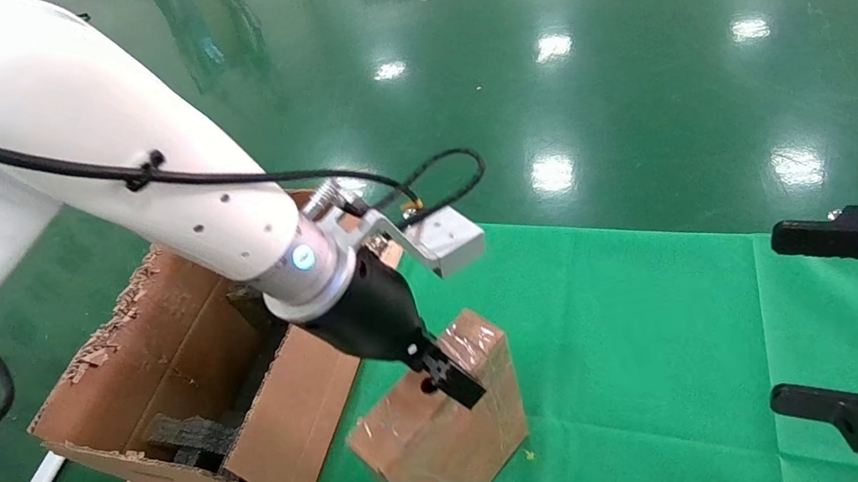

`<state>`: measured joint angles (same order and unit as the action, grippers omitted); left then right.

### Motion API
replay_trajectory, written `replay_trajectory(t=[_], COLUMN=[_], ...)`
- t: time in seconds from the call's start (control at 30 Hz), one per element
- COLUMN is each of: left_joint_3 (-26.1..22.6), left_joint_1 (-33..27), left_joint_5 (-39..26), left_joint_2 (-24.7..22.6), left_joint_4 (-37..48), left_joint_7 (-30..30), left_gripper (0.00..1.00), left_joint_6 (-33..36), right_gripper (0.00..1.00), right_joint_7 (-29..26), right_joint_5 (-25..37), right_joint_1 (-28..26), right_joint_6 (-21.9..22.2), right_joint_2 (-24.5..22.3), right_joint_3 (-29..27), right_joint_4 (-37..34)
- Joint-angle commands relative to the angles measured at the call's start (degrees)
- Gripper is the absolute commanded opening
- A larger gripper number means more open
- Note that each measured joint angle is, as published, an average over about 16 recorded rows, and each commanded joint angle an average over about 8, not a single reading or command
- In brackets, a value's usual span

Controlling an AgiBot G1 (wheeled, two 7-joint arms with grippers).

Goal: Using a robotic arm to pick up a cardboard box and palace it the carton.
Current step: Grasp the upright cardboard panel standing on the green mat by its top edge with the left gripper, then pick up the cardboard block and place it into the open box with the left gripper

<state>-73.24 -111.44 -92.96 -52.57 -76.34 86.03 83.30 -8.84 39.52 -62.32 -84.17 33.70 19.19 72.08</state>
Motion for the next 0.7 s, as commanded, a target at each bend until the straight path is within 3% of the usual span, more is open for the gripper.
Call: replay_trajectory(t=[0.03, 0.33, 0.53, 0.7], left_joint_3=[0.2, 6.9, 10.7, 11.2], left_joint_1=[-0.3, -6.1, -13.0, -18.2], left_joint_5=[-0.5, 4.0, 5.9, 3.7], left_joint_2=[0.3, 9.1, 12.3, 13.3], left_joint_4=[0.1, 7.4, 21.5, 34.7], left_joint_7=[-0.9, -17.5, -32.2, -43.3], left_gripper=[0.00, 0.00, 0.00, 0.00], left_joint_6=[-0.6, -4.4, -2.9, -1.0], right_gripper=[1.00, 1.00, 1.00, 1.00], right_joint_7=[0.0, 0.0, 0.0, 0.0], right_joint_5=[0.0, 0.0, 0.0, 0.0], right_joint_1=[0.0, 0.0, 0.0, 0.0], right_joint_6=[0.0, 0.0, 0.0, 0.0], right_joint_2=[0.0, 0.0, 0.0, 0.0], right_joint_3=[0.0, 0.0, 0.0, 0.0], right_joint_4=[0.0, 0.0, 0.0, 0.0])
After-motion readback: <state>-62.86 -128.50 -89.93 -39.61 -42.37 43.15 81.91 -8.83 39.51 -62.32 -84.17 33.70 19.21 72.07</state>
